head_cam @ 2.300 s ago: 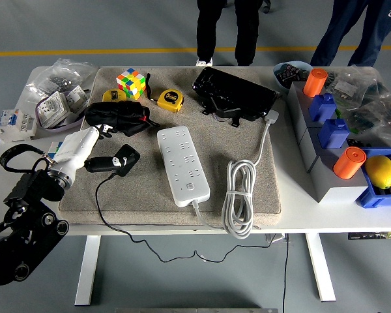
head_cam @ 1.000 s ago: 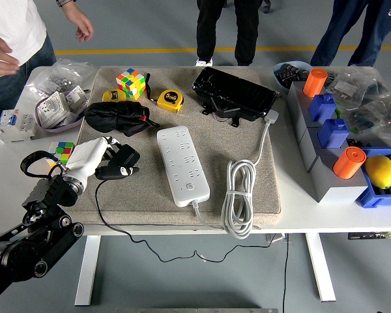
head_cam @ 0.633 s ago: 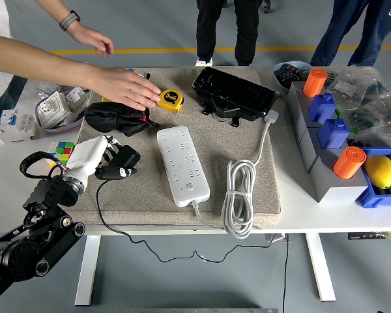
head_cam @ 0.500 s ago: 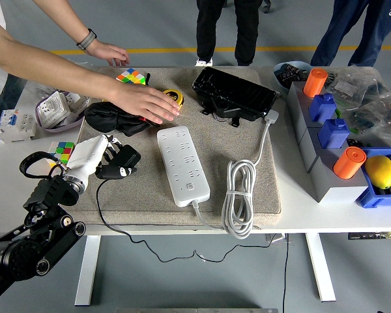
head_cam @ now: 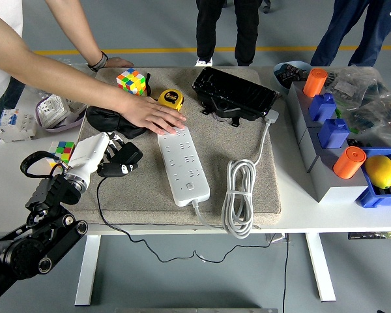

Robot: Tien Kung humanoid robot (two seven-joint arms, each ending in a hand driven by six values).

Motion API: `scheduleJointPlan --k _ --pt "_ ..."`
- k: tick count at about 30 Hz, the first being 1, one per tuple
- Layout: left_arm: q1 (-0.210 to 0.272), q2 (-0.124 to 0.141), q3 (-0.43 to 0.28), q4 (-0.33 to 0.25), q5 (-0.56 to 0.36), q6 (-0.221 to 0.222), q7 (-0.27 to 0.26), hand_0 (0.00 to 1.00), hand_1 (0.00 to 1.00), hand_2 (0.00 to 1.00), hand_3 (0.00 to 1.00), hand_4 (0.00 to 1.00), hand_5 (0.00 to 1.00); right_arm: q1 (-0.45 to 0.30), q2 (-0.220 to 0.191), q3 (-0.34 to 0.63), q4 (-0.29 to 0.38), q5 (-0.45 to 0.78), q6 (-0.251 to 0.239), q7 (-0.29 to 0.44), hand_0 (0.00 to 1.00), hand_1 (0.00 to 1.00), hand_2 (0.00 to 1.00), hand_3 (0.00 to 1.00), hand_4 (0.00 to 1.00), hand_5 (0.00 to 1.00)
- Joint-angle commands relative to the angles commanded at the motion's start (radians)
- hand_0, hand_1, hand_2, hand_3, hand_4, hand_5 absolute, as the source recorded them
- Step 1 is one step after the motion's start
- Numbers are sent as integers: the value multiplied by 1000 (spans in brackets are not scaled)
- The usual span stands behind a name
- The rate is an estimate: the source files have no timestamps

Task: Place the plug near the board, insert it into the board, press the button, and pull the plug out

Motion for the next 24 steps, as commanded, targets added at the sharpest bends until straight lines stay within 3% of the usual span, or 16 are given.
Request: scheduleJointPlan --k 6,11,15,24 --pt "-6 20 20 -23 -85 7 -75 241 352 366 534 810 2 -2 0 3 0 0 -1 2 604 634 625 543 923 426" --pt "-36 72 88 -66 -199 2 -160 241 352 366 534 810 2 0 -3 0 0 0 -1 4 604 634 625 543 923 426" --pt "-73 97 156 -78 -266 3 -194 242 345 362 532 811 3 -1 -4 6 0 2 -1 5 603 634 624 542 922 424" --pt "-136 107 260 -62 -315 -7 -255 246 345 364 528 814 12 -3 -7 8 1 4 0 7 605 633 623 544 919 419"
